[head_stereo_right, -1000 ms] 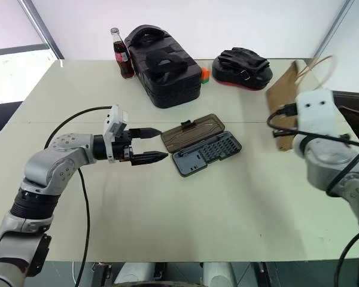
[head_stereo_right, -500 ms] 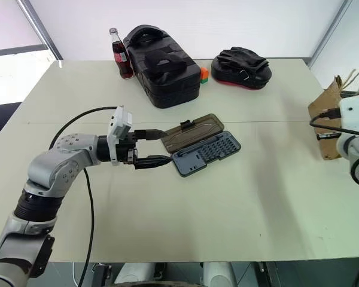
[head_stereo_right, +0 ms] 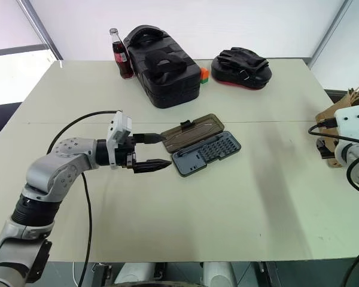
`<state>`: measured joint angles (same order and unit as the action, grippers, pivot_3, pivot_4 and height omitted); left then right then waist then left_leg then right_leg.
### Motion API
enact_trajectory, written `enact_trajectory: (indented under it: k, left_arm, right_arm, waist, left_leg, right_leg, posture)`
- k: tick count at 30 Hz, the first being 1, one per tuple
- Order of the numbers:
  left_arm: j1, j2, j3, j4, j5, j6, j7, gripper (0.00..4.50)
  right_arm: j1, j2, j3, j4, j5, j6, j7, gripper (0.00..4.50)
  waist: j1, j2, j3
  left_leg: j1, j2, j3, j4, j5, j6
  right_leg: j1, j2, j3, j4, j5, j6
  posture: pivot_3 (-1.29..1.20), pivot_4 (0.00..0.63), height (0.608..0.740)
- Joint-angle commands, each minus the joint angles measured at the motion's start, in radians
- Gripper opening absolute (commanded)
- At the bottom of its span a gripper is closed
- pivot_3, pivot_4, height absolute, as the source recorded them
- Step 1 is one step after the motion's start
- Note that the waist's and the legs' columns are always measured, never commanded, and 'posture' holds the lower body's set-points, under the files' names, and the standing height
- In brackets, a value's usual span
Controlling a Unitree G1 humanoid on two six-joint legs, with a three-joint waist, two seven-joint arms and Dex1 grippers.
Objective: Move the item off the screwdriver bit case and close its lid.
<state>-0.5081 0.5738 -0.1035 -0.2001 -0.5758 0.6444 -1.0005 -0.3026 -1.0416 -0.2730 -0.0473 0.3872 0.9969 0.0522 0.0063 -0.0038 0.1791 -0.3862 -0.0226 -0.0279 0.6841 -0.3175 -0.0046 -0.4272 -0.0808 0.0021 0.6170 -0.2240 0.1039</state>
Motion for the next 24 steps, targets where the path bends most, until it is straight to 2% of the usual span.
enact_trajectory:
  k: [1, 4, 9, 12, 16, 20, 24]
  left_arm:
    - [-0.011, -0.001, 0.042, 0.03, 0.009, -0.029, 0.012, 4.5]
    - [-0.036, -0.004, 0.077, 0.099, 0.009, -0.044, 0.025, 4.5]
    - [-0.109, -0.022, 0.118, 0.253, 0.027, -0.094, 0.037, 4.5]
    - [-0.162, -0.036, 0.121, 0.354, 0.048, -0.129, 0.027, 4.5]
    - [-0.243, -0.059, 0.085, 0.523, 0.127, -0.226, -0.006, 4.5]
    - [-0.351, -0.097, 0.016, 0.754, 0.256, -0.397, -0.058, 4.5]
    - [-0.466, -0.152, -0.018, 1.007, 0.347, -0.551, -0.099, 4.5]
  right_arm:
    - [-0.011, -0.059, -0.096, -0.076, -0.048, 0.006, 0.031, 4.49]
    - [0.01, -0.114, -0.195, -0.153, -0.051, 0.031, 0.098, 4.49]
    - [0.094, -0.249, -0.36, -0.262, -0.031, 0.099, 0.322, 4.49]
    - [0.084, -0.284, -0.425, -0.322, 0.024, 0.133, 0.444, 4.49]
    - [-0.036, -0.198, -0.44, -0.46, 0.227, 0.211, 0.53, 4.49]
    - [-0.13, -0.033, -0.404, -0.6, 0.419, 0.3, 0.507, 4.49]
    - [-0.12, 0.06, -0.322, -0.723, 0.522, 0.337, 0.468, 4.49]
  waist:
    - [0.0, 0.0, 0.0]
    - [0.003, 0.003, 0.0]
    - [0.006, 0.003, 0.0]
    - [0.005, 0.003, 0.0]
    - [-0.003, 0.002, 0.001]
    - [0.001, 0.001, 0.0]
    - [0.008, 0.001, 0.0]
  left_leg:
    - [0.0, 0.0, 0.0, 0.0, 0.0, 0.0]
    - [0.0, 0.0, 0.0, 0.0, 0.0, 0.0]
    - [0.0, -0.001, -0.001, 0.0, 0.0, 0.0]
    - [0.0, -0.002, -0.001, 0.0, 0.0, 0.0]
    - [0.001, -0.001, -0.001, 0.0, 0.0, 0.0]
    - [0.001, -0.001, -0.001, 0.001, 0.0, 0.0]
    - [-0.001, -0.003, -0.002, 0.001, 0.0, 0.0]
  right_leg:
    - [0.0, 0.0, 0.0, 0.0, 0.0, 0.0]
    - [0.0, 0.0, 0.0, 0.0, 0.0, 0.0]
    - [0.0, 0.0, -0.002, 0.0, 0.0, 0.0]
    - [0.0, 0.0, -0.002, 0.0, 0.0, 0.0]
    - [0.0, 0.0, -0.002, 0.001, 0.0, 0.0]
    - [0.0, 0.001, -0.002, 0.002, 0.0, 0.0]
    - [0.0, -0.001, -0.002, 0.002, 0.0, 0.0]
  posture:
    - [0.0, 0.15, 0.74]
    - [0.0, 0.15, 0.74]
    - [0.0, 0.15, 0.74]
    - [0.0, 0.15, 0.74]
    - [0.0, 0.15, 0.74]
    - [0.0, 0.15, 0.74]
    - [0.0, 0.15, 0.74]
